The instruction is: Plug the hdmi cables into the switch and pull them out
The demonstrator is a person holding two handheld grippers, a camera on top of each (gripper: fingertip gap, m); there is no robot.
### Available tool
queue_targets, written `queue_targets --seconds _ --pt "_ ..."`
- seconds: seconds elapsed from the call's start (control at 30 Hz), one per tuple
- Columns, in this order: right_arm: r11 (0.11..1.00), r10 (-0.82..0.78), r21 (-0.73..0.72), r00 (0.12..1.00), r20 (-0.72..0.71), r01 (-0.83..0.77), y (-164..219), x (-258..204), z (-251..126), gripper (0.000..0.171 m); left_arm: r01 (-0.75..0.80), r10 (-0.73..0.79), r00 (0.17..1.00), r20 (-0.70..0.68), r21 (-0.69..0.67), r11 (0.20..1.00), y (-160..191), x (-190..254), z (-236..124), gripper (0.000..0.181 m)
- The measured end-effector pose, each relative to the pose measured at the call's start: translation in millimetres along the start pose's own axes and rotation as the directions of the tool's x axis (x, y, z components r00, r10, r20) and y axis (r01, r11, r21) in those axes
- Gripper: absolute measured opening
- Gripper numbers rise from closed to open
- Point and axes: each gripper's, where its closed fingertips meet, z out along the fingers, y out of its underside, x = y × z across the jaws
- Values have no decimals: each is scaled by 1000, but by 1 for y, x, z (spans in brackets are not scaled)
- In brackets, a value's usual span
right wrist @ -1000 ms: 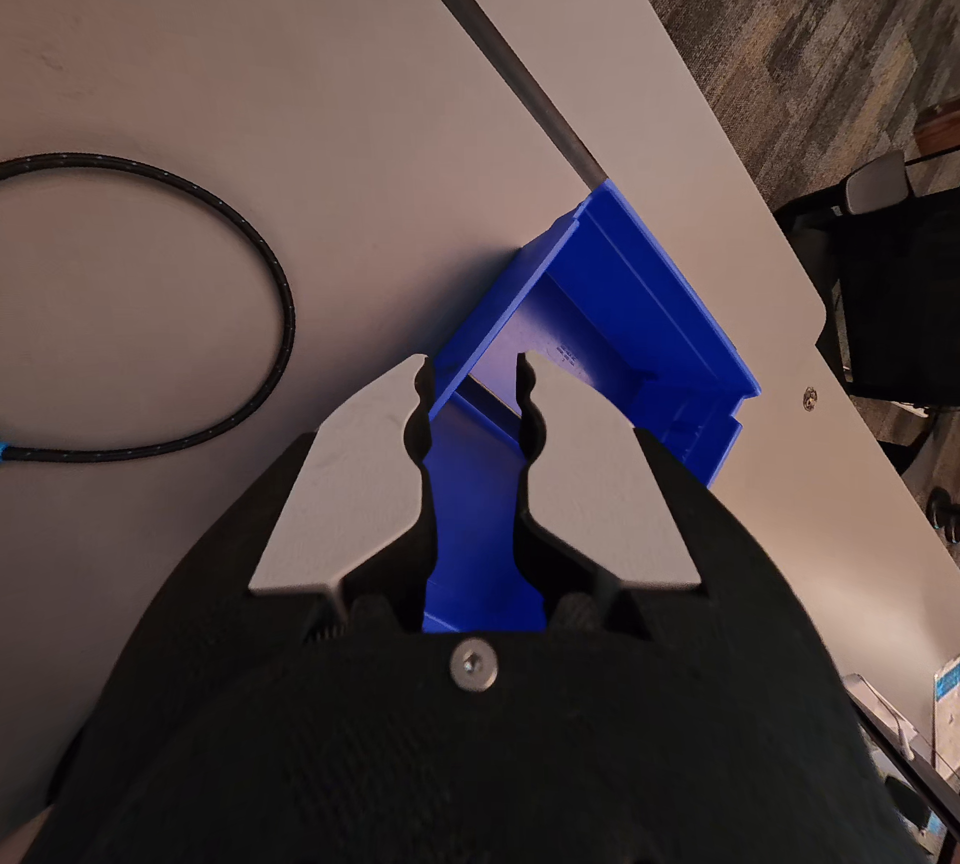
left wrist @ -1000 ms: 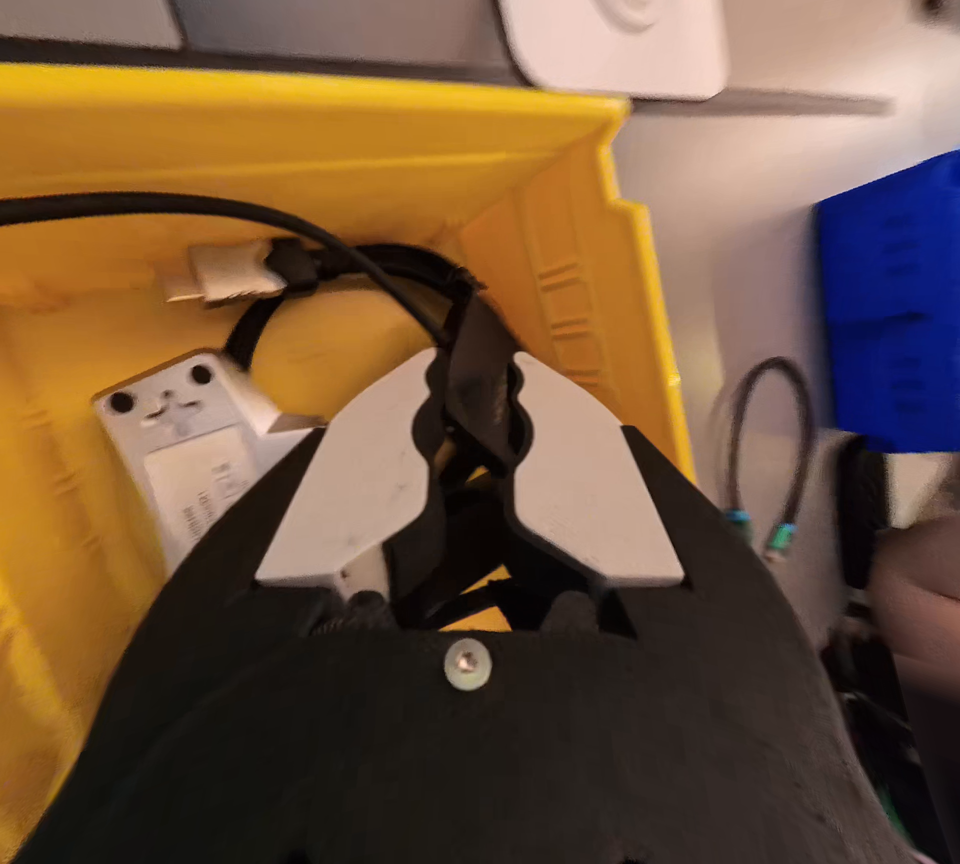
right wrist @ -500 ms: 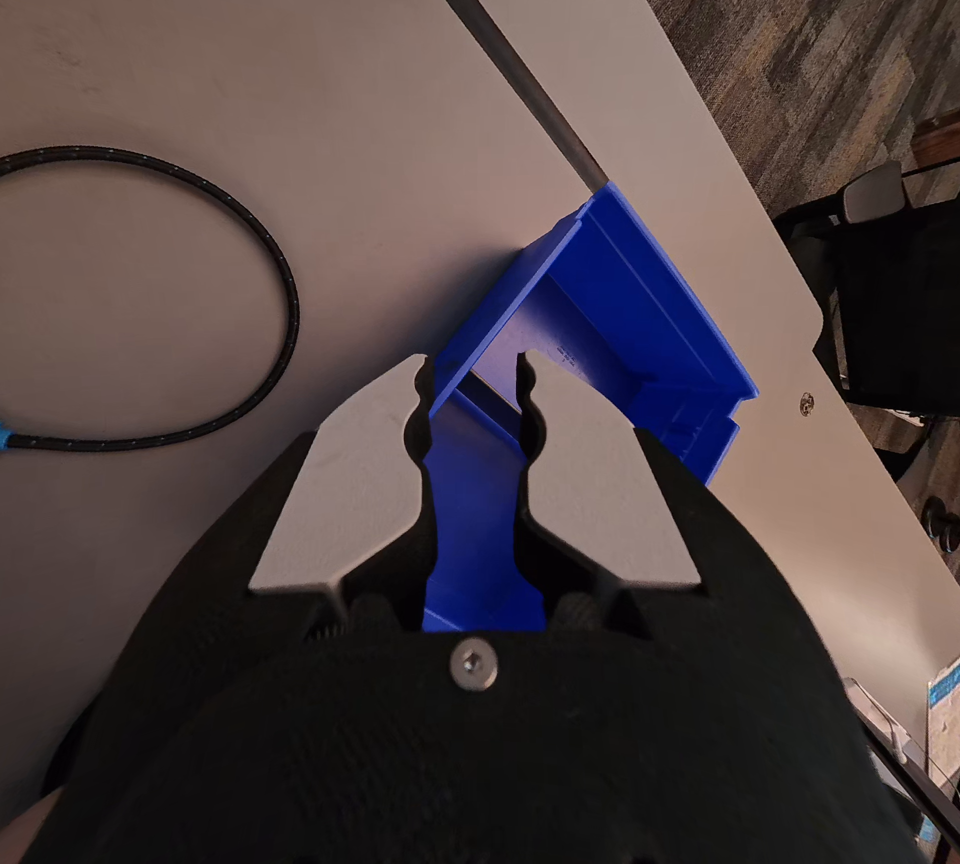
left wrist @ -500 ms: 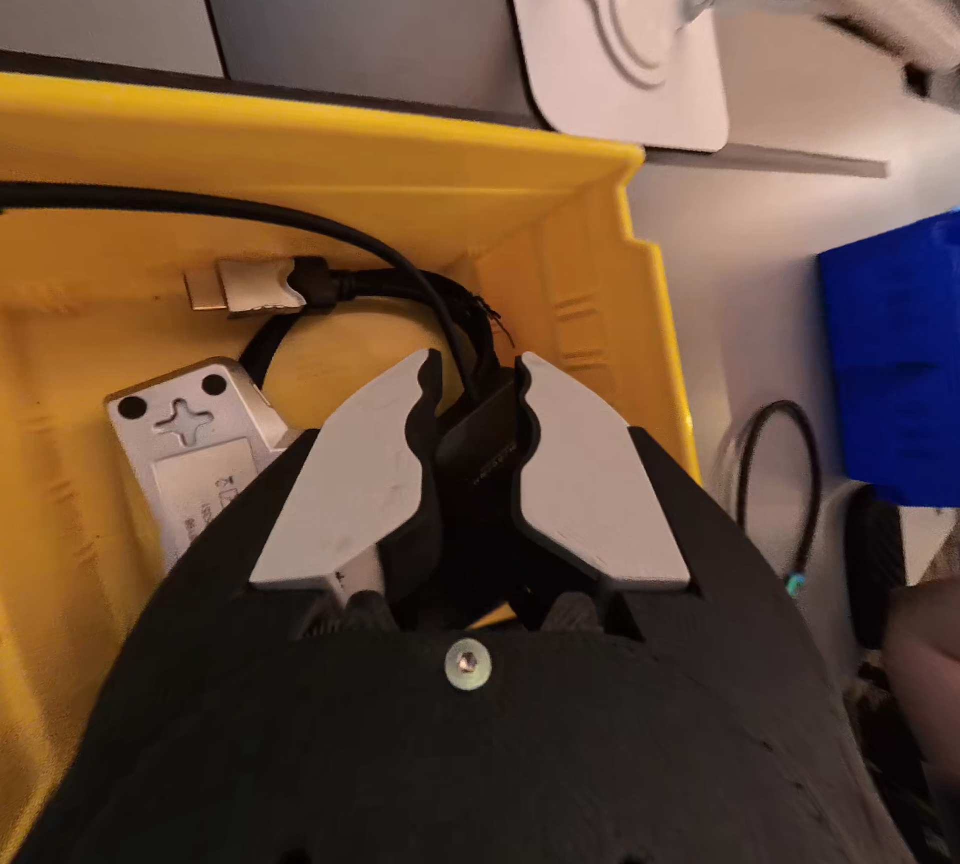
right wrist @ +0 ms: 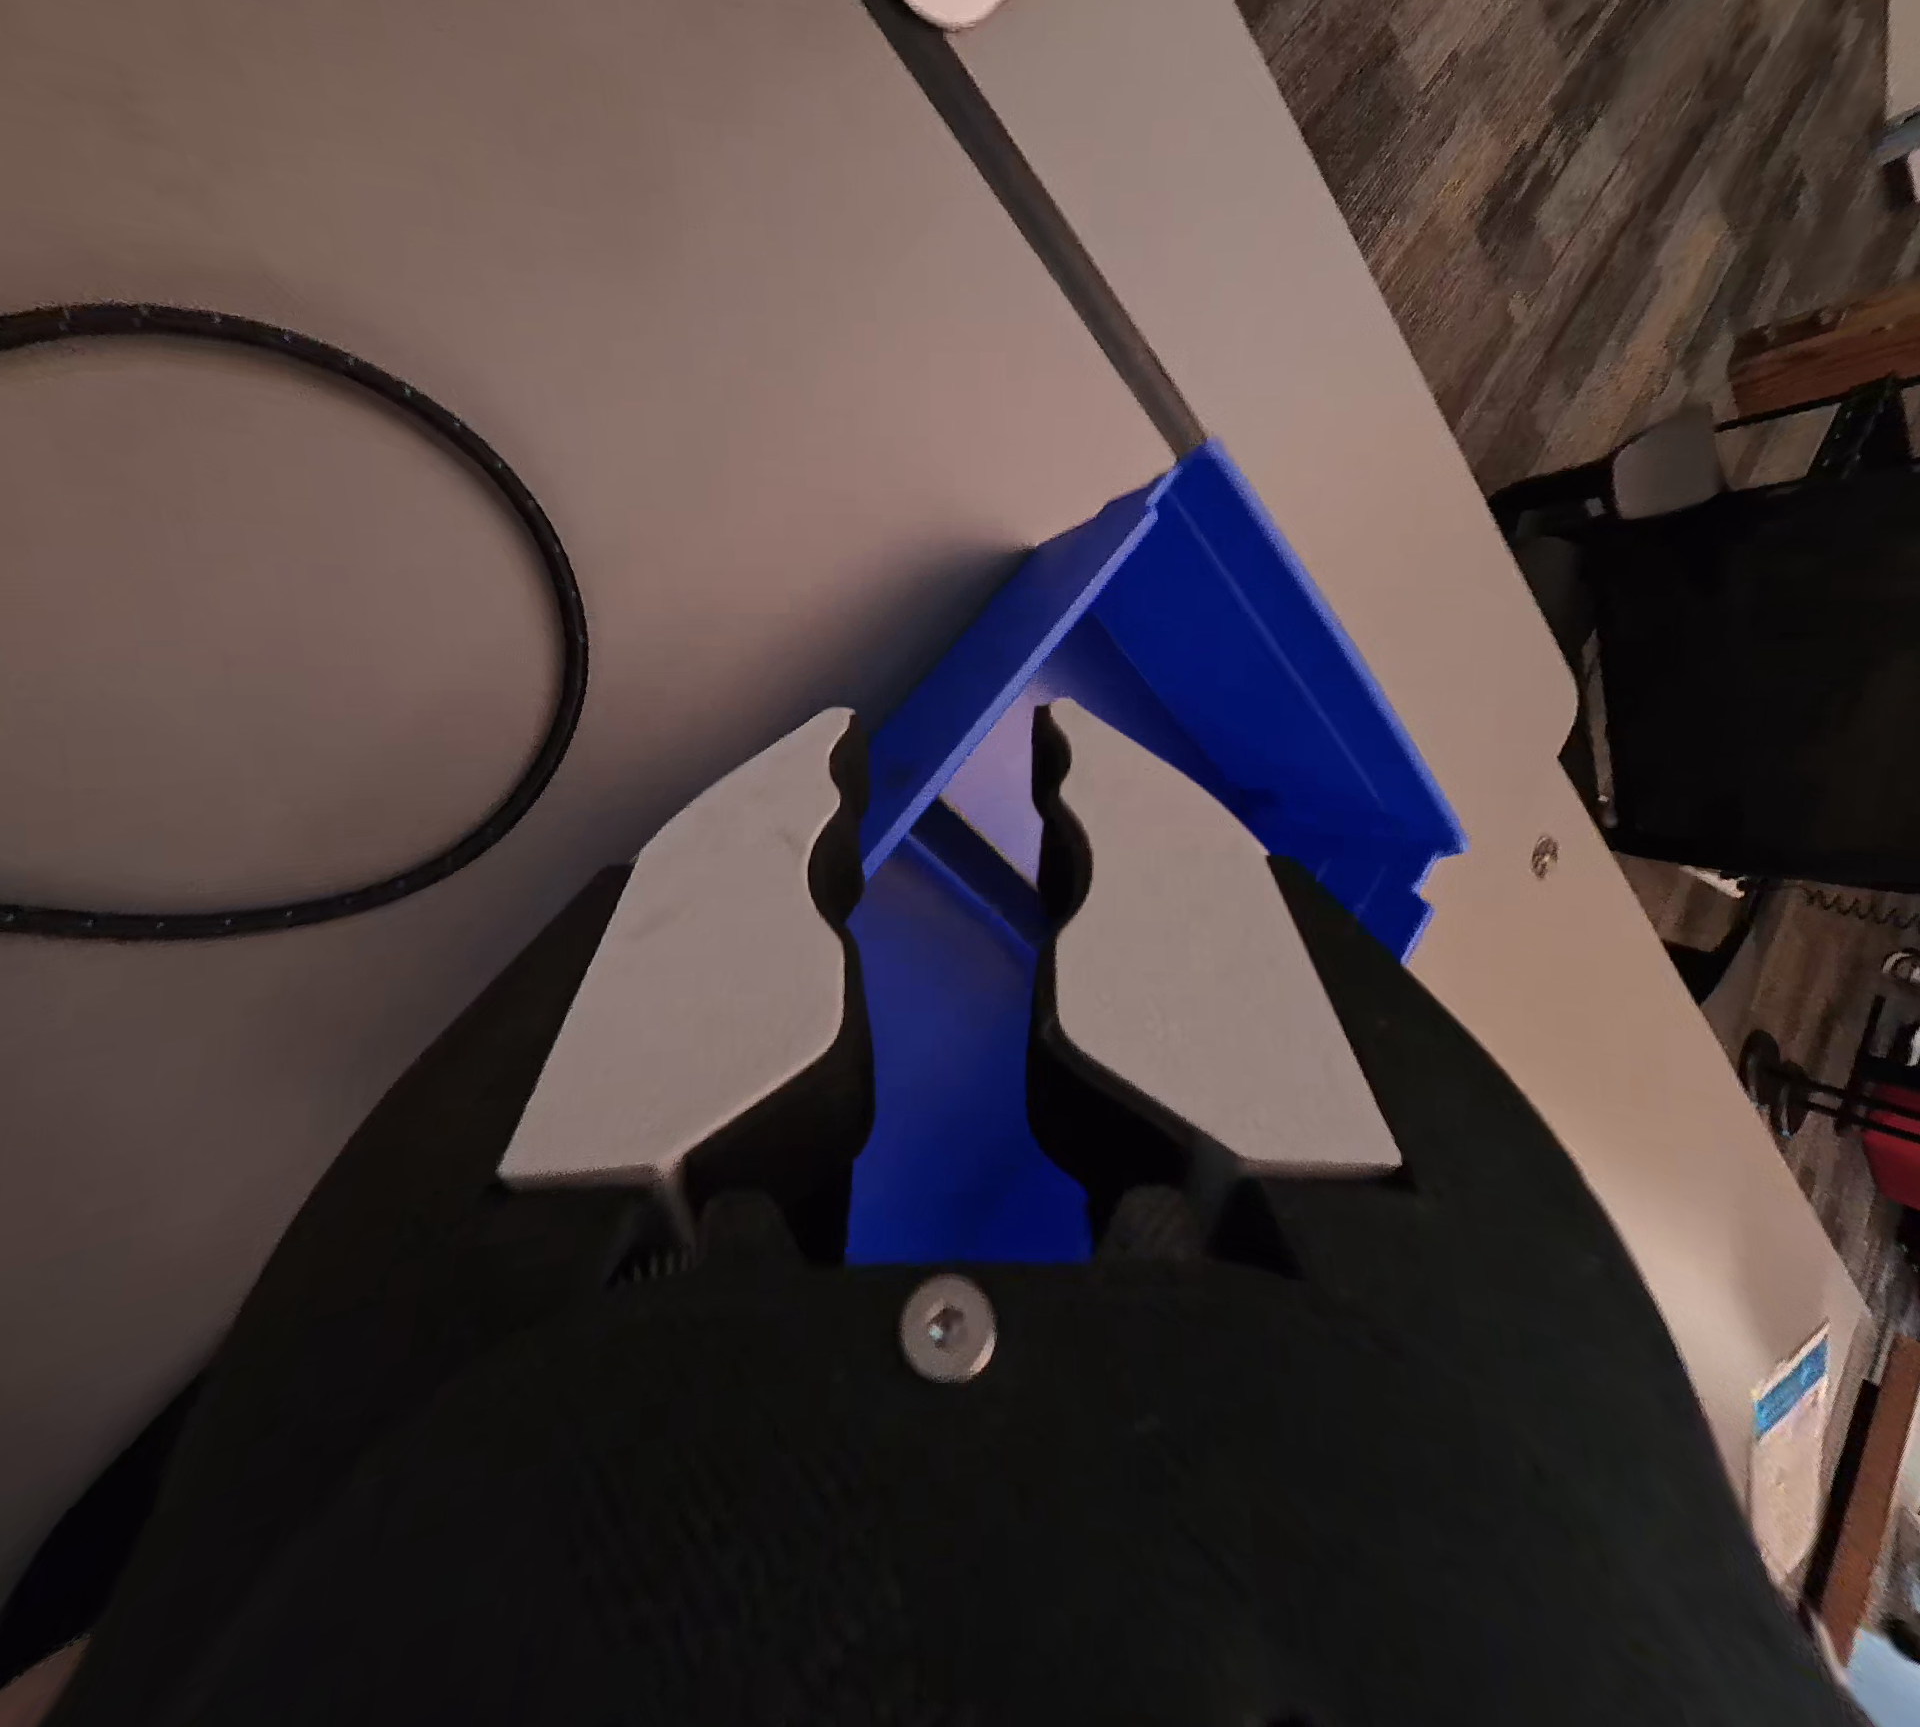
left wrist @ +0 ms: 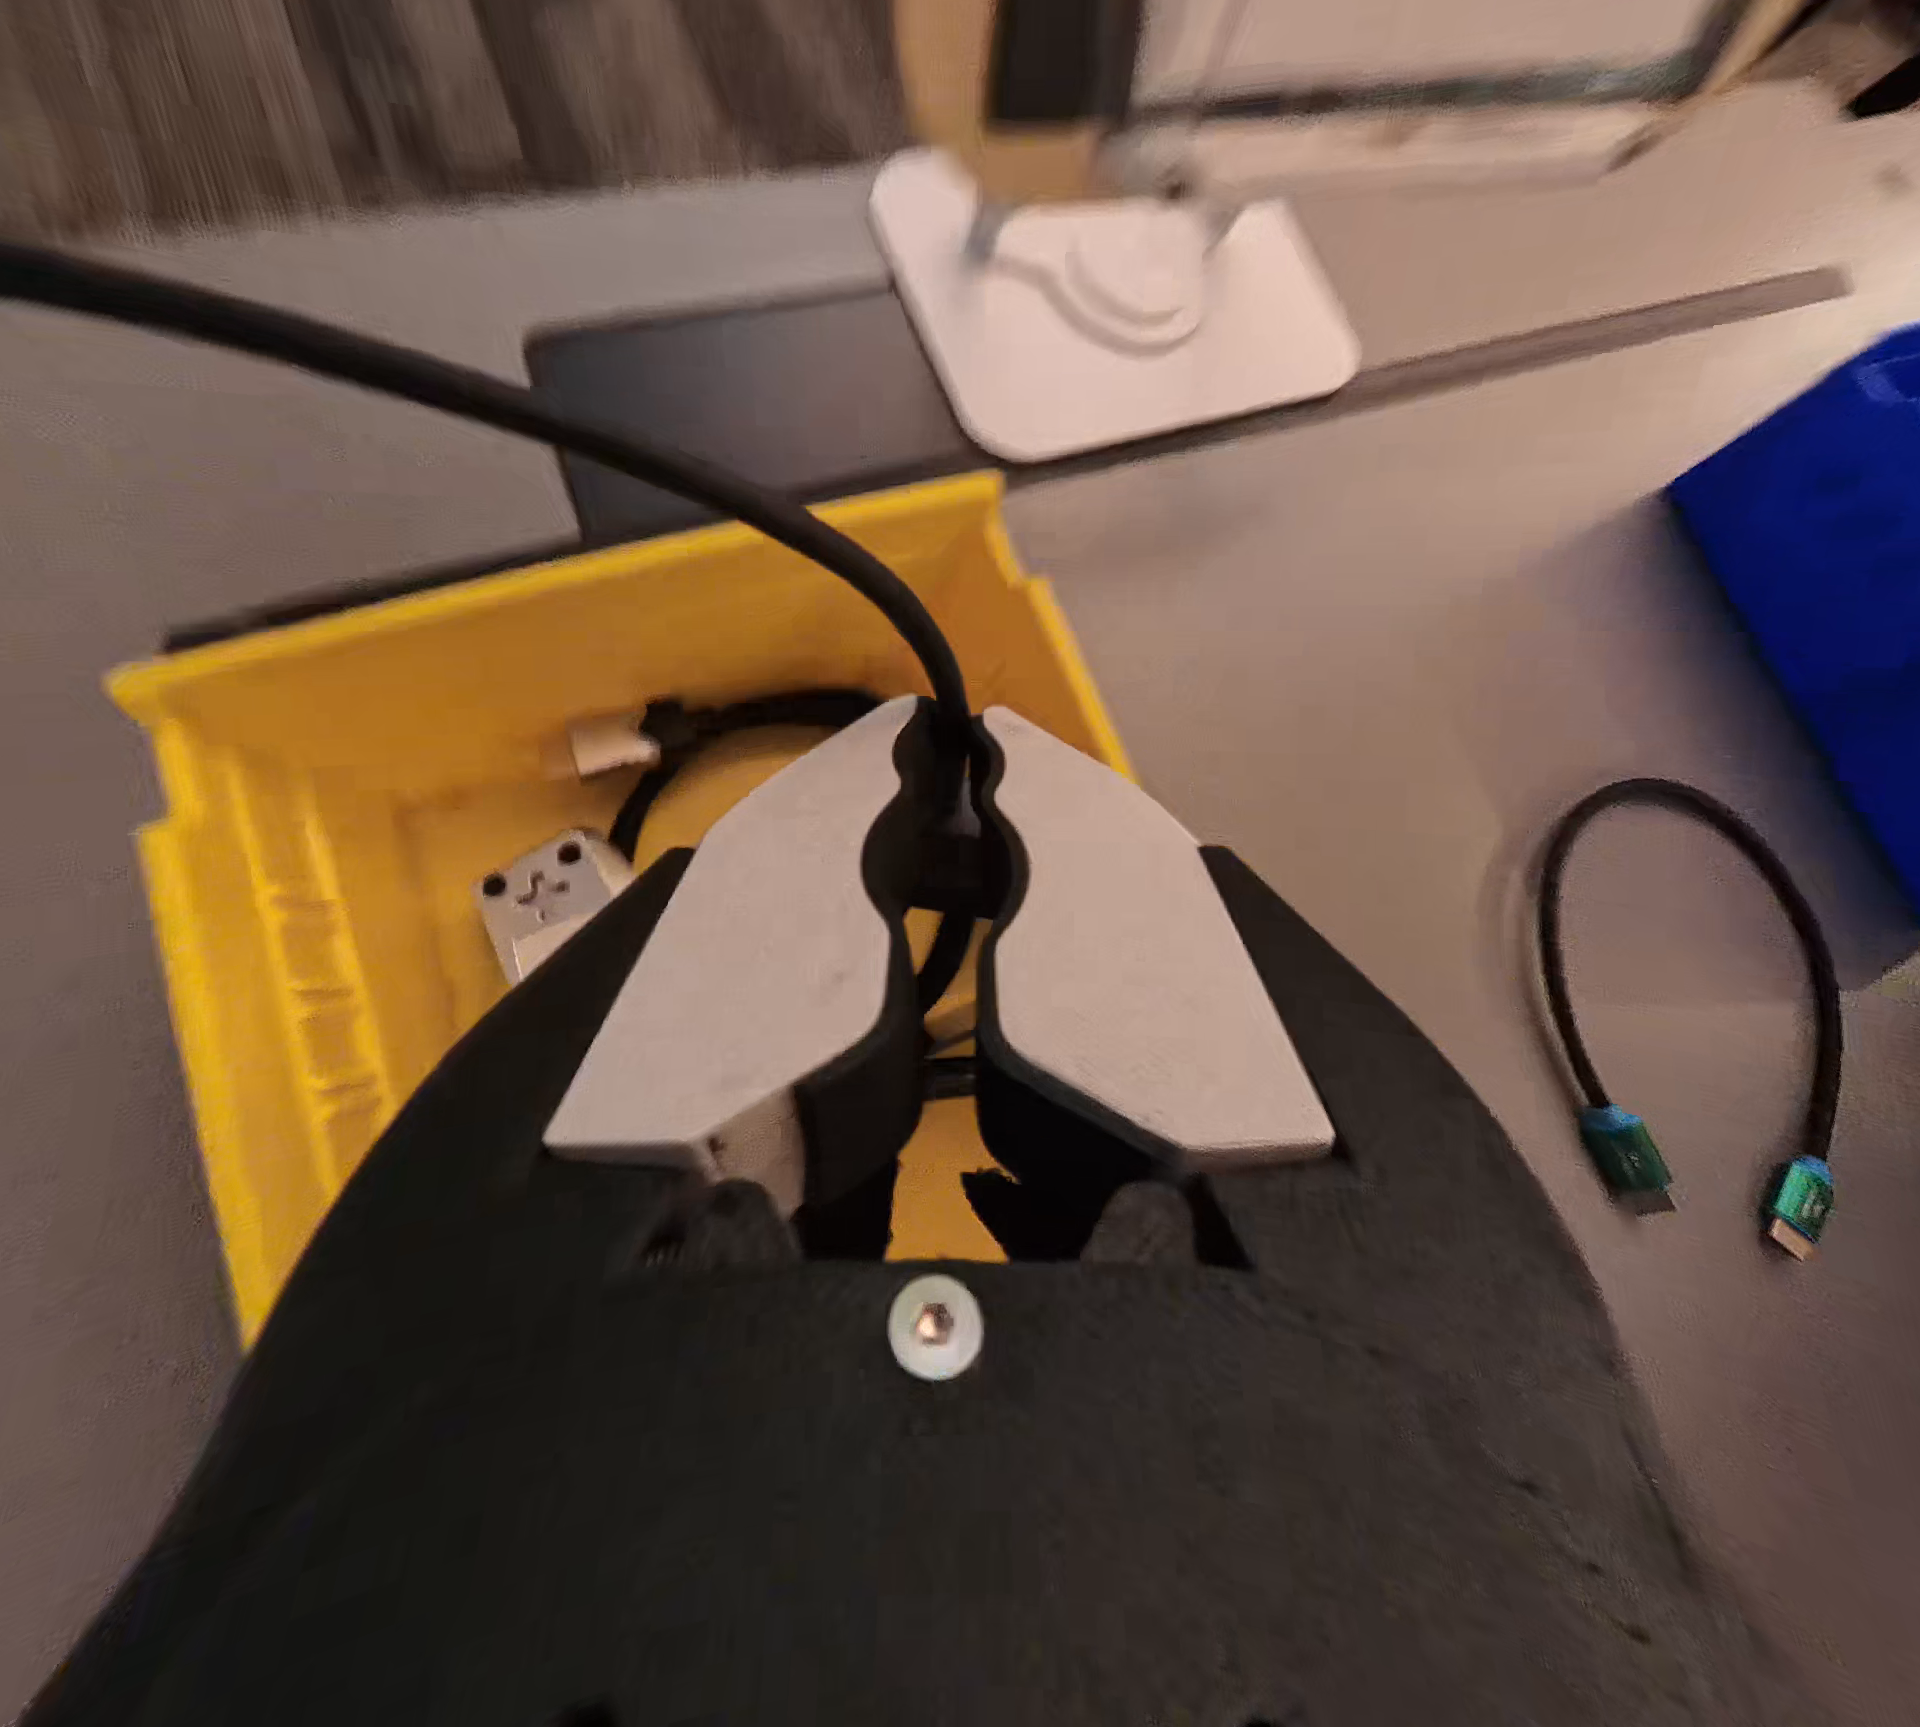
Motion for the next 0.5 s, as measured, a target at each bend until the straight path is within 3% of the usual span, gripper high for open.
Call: queue_targets --seconds 0.1,0.17,0.3,0.4,0.5 --pt "990 -62 122 997 -45 67 -30 -5 -3 32 -130 151 984 -98 193 973 -32 54 -43 4" --pt "942 -119 310 992 -49 129 -69 -22 -11 32 -185 249 950 -186 307 934 -45 98 -64 3" --pt "715 -145 699 984 105 31 -146 -87 -48 53 -220 356 898 -259 436 873 -57 169 -79 4" --pt "575 -98 815 984 149 -66 -172 -113 -63 64 -275 421 867 -266 450 850 -51 210 -74 3" --pt "542 -62 838 990 123 -70 -176 -120 -59 61 -330 476 840 -260 451 829 -42 240 -65 4"
